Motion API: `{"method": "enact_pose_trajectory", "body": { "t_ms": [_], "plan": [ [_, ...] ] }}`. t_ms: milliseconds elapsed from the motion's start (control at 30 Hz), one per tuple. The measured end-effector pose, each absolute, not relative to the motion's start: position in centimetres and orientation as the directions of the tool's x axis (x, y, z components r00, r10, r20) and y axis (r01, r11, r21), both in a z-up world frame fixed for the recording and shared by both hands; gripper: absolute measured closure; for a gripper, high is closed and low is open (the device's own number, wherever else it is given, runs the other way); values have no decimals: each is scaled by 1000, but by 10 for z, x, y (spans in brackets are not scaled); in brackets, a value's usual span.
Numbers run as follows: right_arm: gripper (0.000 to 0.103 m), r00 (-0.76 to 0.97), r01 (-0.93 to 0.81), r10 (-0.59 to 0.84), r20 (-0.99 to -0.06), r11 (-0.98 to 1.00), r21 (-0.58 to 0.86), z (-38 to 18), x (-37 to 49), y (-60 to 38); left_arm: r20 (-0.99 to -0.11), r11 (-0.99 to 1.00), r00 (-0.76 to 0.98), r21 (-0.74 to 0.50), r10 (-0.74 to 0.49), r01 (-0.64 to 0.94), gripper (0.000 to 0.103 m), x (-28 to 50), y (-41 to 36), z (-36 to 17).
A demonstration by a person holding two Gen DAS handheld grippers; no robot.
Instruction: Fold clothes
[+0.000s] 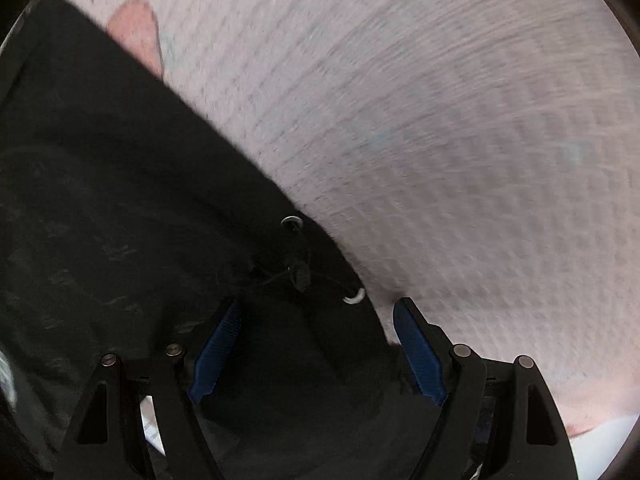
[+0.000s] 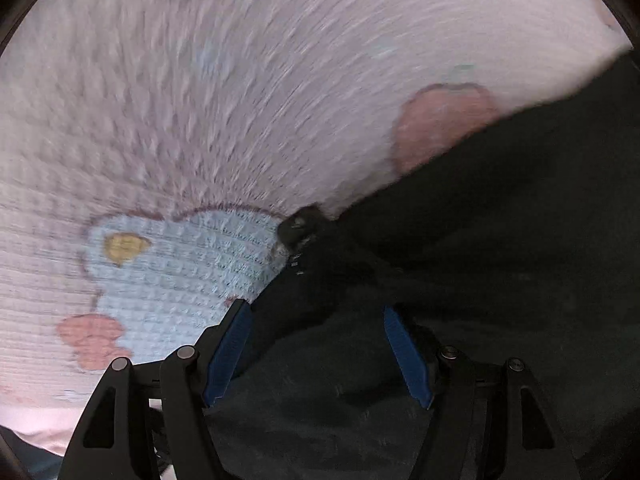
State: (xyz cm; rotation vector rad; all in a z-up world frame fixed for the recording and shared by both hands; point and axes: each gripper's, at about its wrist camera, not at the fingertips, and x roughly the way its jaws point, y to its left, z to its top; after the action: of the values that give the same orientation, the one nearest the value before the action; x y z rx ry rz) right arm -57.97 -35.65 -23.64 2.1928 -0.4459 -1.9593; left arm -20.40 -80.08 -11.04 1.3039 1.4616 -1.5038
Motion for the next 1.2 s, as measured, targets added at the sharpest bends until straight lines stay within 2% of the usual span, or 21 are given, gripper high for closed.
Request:
{"method": "enact_pose_trajectory", "body": {
  "t_ms": [67, 100, 133, 167, 200, 233, 333, 500, 733, 800, 833, 867, 1033, 1200],
  "plan": [
    [35, 76, -96, -317, -945, -946, 310, -243, -579, -361, -956, -183, -257, -281, 142, 942, 40, -204, -800, -113],
    [35, 56, -106, -317, -947, -945, 310, -244, -578, -361, -964, -211, -237, -257, 119, 943, 54, -204, -800, -111],
    [41, 37, -97, -304, -952, -949, 299, -241, -577, -362, -974, -244, -207, -224, 90, 944, 70, -205, -799, -108],
    [68, 17, -86, -290, -957, -954, 287, -239, -576, -363, -982, -270, -179, -189, 63, 944, 78, -205, -799, -105],
    [88, -23, -29, -247, -969, -968, 247, -233, -575, -367, -986, -280, -160, -166, 45, 945, 88, -202, -800, -103],
    [103, -65, 27, -206, -976, -979, 204, -227, -575, -371, -987, -277, -159, -162, 34, 947, 90, -196, -802, -101],
    [103, -238, 159, -124, -963, -983, 87, -205, -572, -373, -979, -260, -200, -200, 26, 945, 93, -178, -812, -90],
    [103, -342, 111, -70, -937, -993, 34, -175, -595, -332, -956, -181, -294, -291, 12, 939, 95, -141, -843, -62],
    [101, -204, 164, -166, -965, -977, 134, -174, -614, -294, -949, -141, -314, -307, -37, 941, 95, -95, -878, -35],
    [73, -168, 159, -171, -971, -977, 144, -178, -620, -290, -948, -125, -316, -309, -44, 943, 95, -83, -885, -34],
    [45, -157, 172, -155, -975, -977, 128, -180, -623, -289, -950, -137, -310, -301, -48, 944, 95, -81, -886, -35],
    [39, -148, 184, -140, -979, -977, 111, -182, -625, -289, -951, -149, -304, -293, -52, 944, 95, -79, -887, -36],
    [39, -185, 210, -76, -980, -977, 36, -176, -635, -265, -954, -141, -295, -284, -59, 948, 95, -65, -891, -47],
    [39, -279, 280, -92, -956, -960, 11, -158, -643, -215, -953, -136, -298, -289, -52, 948, 95, -59, -890, -61]
  ]
}}
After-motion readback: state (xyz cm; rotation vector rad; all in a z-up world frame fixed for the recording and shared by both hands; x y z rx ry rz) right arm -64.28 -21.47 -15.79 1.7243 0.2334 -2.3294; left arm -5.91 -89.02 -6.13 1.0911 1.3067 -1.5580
